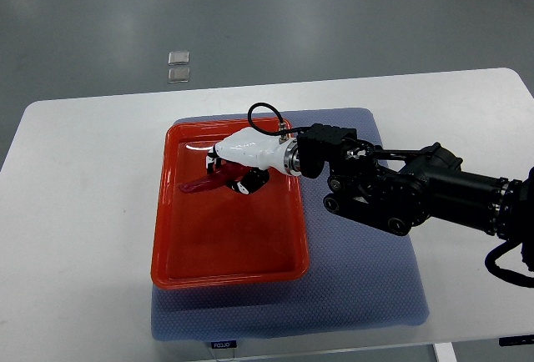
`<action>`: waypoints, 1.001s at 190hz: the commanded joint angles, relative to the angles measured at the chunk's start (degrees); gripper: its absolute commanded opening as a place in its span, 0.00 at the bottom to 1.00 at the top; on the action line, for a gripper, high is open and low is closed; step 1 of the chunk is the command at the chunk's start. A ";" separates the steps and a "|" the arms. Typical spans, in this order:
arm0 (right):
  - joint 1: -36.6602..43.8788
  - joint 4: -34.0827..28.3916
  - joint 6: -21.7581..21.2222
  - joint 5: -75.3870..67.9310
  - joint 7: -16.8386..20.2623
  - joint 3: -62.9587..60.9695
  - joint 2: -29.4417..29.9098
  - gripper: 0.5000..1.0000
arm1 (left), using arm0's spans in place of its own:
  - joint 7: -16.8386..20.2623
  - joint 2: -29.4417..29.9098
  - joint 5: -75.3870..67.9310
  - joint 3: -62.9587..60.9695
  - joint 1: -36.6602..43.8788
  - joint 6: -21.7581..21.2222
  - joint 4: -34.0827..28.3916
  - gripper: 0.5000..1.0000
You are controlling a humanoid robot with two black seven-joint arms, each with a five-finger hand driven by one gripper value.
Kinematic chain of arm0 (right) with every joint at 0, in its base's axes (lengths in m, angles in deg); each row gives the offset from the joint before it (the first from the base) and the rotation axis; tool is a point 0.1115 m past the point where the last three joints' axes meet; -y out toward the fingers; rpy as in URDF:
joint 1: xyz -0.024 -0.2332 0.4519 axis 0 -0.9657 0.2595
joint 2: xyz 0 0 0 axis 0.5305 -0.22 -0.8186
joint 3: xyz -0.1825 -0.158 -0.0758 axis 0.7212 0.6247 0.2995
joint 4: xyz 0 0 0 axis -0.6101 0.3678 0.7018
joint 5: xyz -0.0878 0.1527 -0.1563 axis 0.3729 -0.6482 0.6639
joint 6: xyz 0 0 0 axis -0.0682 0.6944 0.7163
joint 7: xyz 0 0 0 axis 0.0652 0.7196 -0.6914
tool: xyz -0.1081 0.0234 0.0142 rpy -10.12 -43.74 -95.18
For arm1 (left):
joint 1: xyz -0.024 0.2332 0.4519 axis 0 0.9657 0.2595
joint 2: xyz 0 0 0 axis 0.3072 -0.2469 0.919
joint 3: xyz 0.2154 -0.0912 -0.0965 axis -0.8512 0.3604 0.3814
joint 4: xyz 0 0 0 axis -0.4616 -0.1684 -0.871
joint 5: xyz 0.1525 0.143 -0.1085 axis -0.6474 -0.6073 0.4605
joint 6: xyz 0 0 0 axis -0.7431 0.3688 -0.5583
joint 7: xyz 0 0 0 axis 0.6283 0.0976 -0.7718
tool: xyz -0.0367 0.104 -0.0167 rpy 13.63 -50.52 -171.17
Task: Place red pepper on red tray
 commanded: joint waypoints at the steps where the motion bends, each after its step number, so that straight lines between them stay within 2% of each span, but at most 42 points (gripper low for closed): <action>1: -0.60 0.09 0.25 0.64 0.02 0.17 0.04 0.21 | -0.01 0.00 0.04 -0.05 0.00 0.00 0.00 1.00; 8: -0.77 0.09 0.43 1.17 0.02 0.08 0.13 0.27 | -0.01 0.00 0.04 -0.05 0.00 0.00 0.00 1.00; 18: -1.21 0.09 0.87 1.87 0.02 0.08 0.04 0.41 | -0.01 0.00 0.04 0.04 0.00 0.00 0.00 1.00; 19: -1.30 0.09 0.95 1.96 0.02 0.08 0.04 0.45 | -0.01 0.00 -0.05 -0.05 0.00 0.00 0.00 1.00; 21: -1.30 0.09 0.95 1.96 0.02 0.08 0.04 0.45 | -0.01 0.00 -0.05 -0.05 0.00 0.00 0.00 1.00; 25: -1.47 0.09 1.39 1.96 0.02 0.08 0.13 0.56 | -0.01 0.00 0.04 0.04 0.00 0.00 0.00 1.00; 27: -1.47 0.09 1.39 1.96 0.02 0.08 0.13 0.56 | -0.01 0.00 0.04 0.04 0.00 0.00 0.00 1.00; 29: -1.47 0.09 1.66 1.96 0.02 0.08 0.04 0.61 | -0.01 0.00 -0.05 0.04 0.00 0.00 0.00 1.00; 49: -1.56 0.09 2.62 1.96 0.02 -0.09 -0.22 0.79 | -0.01 0.00 -0.05 -0.05 0.00 0.00 0.00 1.00; 87: -2.44 0.09 5.09 0.64 0.02 -3.35 -2.51 0.79 | -0.01 0.00 0.04 0.04 0.00 0.00 0.00 1.00; 135: -8.24 1.40 5.17 -9.81 0.55 -19.69 -6.28 0.79 | -0.01 0.00 0.04 -0.05 0.00 0.00 0.00 1.00; 190: -16.94 6.77 5.35 -24.76 0.63 -39.47 -5.76 0.79 | -0.01 0.00 -0.05 -0.05 0.00 0.00 0.00 1.00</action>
